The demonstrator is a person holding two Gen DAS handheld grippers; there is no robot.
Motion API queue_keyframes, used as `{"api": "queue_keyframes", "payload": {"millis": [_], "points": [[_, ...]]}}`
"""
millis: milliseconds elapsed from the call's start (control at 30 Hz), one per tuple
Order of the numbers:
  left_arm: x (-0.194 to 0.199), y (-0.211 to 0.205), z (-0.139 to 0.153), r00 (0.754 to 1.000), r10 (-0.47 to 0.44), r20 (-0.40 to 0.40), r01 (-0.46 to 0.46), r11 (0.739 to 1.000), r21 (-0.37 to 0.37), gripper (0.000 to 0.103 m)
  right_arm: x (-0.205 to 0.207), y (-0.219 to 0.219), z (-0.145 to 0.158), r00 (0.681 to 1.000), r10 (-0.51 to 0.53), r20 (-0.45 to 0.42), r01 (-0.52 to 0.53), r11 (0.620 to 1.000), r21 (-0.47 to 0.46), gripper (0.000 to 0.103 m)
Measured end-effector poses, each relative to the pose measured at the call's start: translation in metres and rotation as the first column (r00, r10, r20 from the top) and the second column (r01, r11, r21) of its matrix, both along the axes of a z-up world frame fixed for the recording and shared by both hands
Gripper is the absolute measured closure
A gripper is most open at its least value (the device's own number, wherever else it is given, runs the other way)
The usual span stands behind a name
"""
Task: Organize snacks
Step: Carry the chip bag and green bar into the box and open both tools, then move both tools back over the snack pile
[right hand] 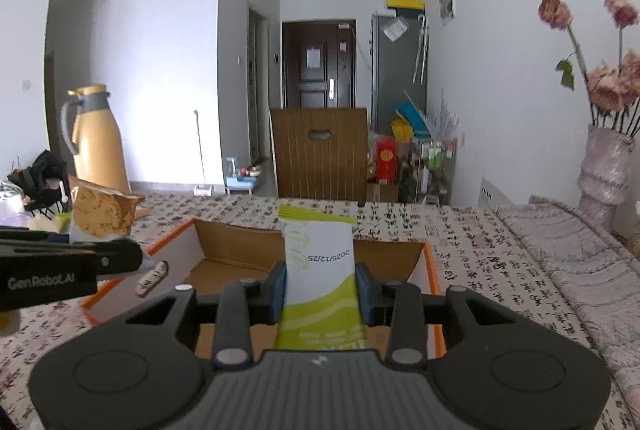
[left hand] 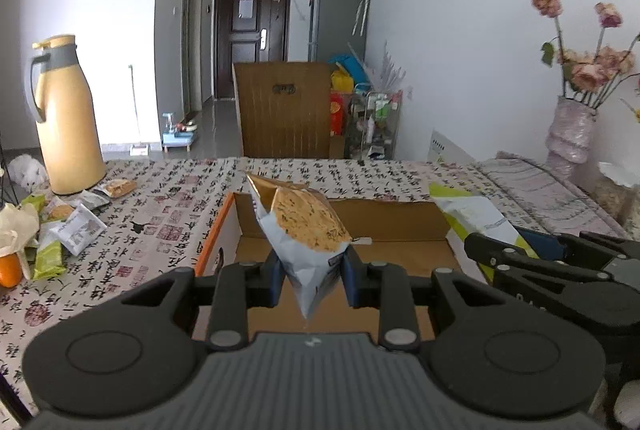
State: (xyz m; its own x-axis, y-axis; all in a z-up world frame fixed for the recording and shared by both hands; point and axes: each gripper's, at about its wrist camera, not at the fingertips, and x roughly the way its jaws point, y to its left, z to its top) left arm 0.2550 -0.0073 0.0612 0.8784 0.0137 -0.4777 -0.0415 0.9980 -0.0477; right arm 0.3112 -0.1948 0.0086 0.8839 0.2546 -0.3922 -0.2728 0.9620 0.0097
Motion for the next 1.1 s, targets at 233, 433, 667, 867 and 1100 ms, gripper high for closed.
{"api": "queue_keyframes", "payload": {"millis": [233,433,667,867,1100], "points": [[0.038,0.004,-0.024,0.996,0.024,-0.086,-0.024,1.0,0.002,0.074,0.048,0.011,-0.022,0.994,-0.014,-0.106,0.008,0.998,-0.063,0.068],[0.047,0.011,-0.038,0.991,0.032,-0.132,-0.034,0.999,-0.014,0.065,0.057,0.011,-0.038,0.986,-0.019,-0.165,0.008,0.998,-0.066,0.065],[0.03,0.012,-0.024,0.995,0.084,-0.054,-0.084,0.996,-0.001,0.0,0.048,-0.006,-0.034,0.99,-0.046,-0.13,0.042,0.999,-0.032,0.007],[0.016,0.013,-0.01,0.997,0.08,-0.016,-0.08,0.997,-0.005,0.0,0.032,-0.023,-0.028,0.991,-0.058,-0.123,0.06,0.998,0.012,0.0],[-0.012,0.01,-0.002,0.998,0.057,0.01,-0.056,0.998,-0.007,0.0,-0.005,-0.032,-0.014,0.996,-0.043,-0.075,0.046,0.998,0.037,0.0]]}}
